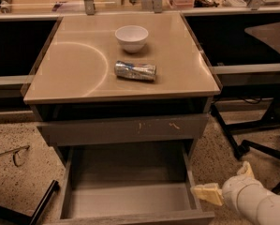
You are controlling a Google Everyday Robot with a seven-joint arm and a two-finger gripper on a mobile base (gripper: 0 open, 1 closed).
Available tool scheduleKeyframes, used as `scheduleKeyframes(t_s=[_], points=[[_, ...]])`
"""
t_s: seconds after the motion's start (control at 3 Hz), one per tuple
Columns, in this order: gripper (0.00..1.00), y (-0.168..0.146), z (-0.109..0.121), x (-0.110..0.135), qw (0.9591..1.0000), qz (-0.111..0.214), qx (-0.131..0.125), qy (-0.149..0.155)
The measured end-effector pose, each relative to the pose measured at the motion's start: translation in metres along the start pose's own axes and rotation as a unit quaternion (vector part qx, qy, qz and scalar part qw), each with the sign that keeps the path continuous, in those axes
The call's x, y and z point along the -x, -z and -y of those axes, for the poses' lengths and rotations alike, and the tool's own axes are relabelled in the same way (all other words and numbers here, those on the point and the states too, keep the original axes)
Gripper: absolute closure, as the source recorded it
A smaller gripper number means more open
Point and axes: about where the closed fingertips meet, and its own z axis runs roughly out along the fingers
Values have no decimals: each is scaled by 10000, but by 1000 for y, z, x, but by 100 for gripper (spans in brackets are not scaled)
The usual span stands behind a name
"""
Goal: Open middle drawer
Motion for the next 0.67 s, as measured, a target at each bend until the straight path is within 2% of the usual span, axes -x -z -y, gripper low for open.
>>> scheduleKeyframes(t_s=[0.33,0.67], points=[[0,4,15,28,9988,476,-98,58],[0,8,25,44,9966,797,-193,107]])
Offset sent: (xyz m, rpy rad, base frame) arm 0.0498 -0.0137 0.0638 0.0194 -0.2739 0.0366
